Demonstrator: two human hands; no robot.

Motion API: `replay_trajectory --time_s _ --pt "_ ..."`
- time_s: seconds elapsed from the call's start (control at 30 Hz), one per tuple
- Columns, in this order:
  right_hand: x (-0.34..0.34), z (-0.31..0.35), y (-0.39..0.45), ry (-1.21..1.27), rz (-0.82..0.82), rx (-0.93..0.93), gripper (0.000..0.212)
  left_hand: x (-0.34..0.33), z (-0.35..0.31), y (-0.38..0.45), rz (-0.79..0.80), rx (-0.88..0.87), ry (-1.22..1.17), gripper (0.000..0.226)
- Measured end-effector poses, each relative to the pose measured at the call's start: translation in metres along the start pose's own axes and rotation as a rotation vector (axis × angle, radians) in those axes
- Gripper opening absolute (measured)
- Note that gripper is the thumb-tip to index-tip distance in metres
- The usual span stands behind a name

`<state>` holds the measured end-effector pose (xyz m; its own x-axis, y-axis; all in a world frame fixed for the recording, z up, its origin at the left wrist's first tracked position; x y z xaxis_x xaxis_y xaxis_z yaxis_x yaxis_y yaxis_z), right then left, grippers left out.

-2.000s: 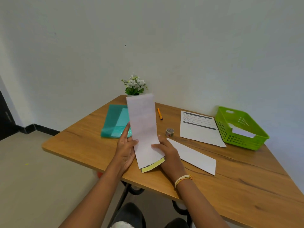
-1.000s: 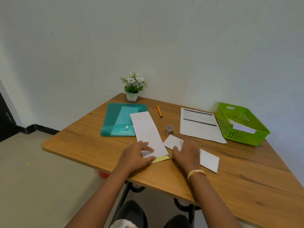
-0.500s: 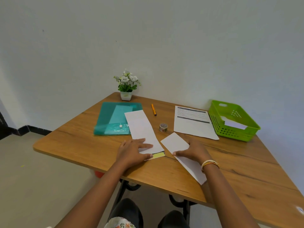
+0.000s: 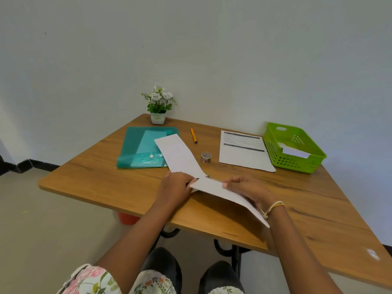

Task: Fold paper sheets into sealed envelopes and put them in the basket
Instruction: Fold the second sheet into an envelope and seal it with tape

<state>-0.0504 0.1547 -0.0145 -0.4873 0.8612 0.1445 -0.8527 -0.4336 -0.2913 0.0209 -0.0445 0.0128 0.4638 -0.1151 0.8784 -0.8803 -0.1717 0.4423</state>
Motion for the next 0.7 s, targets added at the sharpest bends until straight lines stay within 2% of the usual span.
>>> replay_trajectory --time_s 0.1,0.3,0.63,0.7 --pt "-0.002 -0.005 -0.002 -0.029 0.041 -0.033 0.020 -0.006 0.002 0.003 0.026 0.005 -0.011 0.028" --pt "0.005 -0.005 -0.003 0.063 -0.068 -0.008 0.006 -0.005 0.006 0.001 -0.034 0.015 -0.046 0.024" --pt "-0.011 0.001 0.000 0.036 -0.196 0.035 0.008 0.005 -0.007 -0.003 -0.107 -0.096 -0.045 0.022" --pt "-0.018 0.000 0.003 0.011 -0.244 0.056 0.017 0.006 -0.009 -0.004 -0.104 -0.106 -0.066 0.022"
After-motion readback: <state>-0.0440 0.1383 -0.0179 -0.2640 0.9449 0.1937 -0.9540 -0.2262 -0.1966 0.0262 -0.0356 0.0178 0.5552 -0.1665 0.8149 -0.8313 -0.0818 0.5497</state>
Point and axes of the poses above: each hand's wrist, its own y-axis towards the middle knuckle, its own x-axis out of the back of the hand, z = x × y, the point moved 9 cm from there along y, towards the middle knuckle, and after that the axes turned 14 degrees about y, right-handed, at the moved point
